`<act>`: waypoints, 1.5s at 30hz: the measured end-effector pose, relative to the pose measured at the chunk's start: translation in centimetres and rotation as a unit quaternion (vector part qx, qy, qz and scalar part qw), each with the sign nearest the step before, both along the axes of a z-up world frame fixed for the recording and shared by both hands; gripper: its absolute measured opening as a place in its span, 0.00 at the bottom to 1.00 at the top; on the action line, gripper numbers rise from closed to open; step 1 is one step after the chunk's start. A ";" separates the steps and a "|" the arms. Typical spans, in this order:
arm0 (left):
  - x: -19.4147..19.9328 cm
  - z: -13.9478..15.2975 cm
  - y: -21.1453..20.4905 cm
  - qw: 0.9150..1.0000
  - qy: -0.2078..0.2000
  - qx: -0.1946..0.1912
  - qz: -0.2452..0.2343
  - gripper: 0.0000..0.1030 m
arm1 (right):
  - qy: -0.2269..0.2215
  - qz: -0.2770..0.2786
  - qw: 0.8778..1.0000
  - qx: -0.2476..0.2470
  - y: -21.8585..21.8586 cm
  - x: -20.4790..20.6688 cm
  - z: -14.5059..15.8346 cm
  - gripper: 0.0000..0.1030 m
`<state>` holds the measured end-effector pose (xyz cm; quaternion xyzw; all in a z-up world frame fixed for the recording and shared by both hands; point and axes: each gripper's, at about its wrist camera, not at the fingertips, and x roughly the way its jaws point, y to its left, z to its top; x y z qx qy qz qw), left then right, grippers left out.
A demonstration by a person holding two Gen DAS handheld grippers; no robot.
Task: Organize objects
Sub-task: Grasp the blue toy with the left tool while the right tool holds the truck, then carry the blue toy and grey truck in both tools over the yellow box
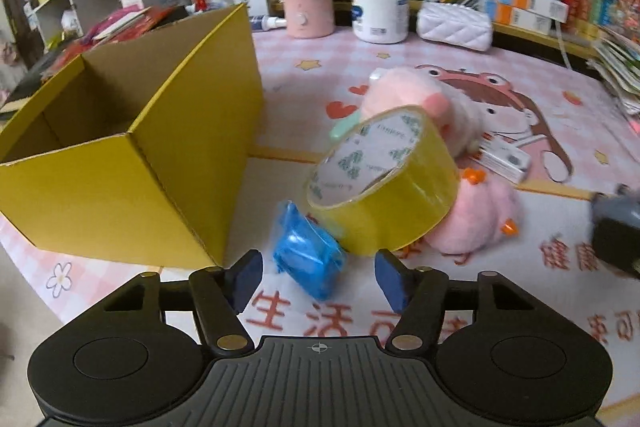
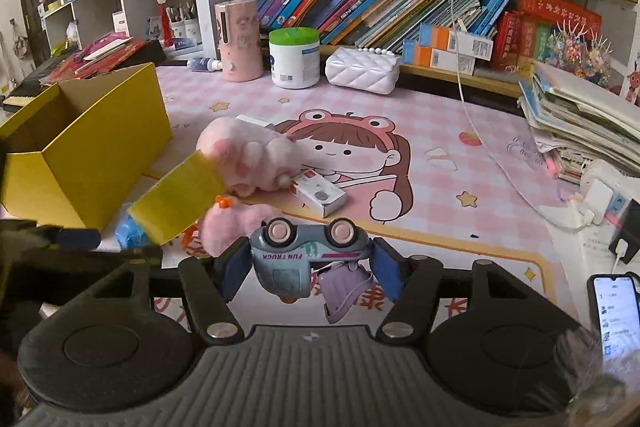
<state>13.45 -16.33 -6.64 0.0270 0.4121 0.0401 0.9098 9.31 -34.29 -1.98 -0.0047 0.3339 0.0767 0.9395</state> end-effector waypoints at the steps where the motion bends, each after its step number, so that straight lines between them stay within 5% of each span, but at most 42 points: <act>1: 0.3 -0.3 0.0 1.000 0.000 0.002 0.003 0.58 | -0.001 0.002 1.000 0.000 -0.1 -0.1 0.0 0.60; 4: 0.9 -1.0 0.1 1.000 0.007 0.009 0.007 0.42 | 0.002 0.011 1.000 -0.004 -0.1 0.0 -0.2 0.60; 15: -1.3 0.4 1.2 1.000 -0.019 -0.015 -0.004 0.29 | 0.010 0.035 0.999 -0.005 1.3 0.2 -0.4 0.60; 16: -1.7 0.6 1.5 1.000 -0.018 -0.024 -0.006 0.18 | 0.013 0.037 0.999 -0.002 1.6 0.3 -0.5 0.60; 34: -6.6 3.3 7.1 0.995 -0.031 -0.095 0.022 0.19 | 0.030 0.097 0.995 0.006 7.2 -1.7 -0.7 0.60; 45: -9.5 4.2 12.7 0.994 -0.044 -0.102 -0.015 0.19 | 0.015 0.062 0.998 -0.003 11.8 -4.9 0.9 0.60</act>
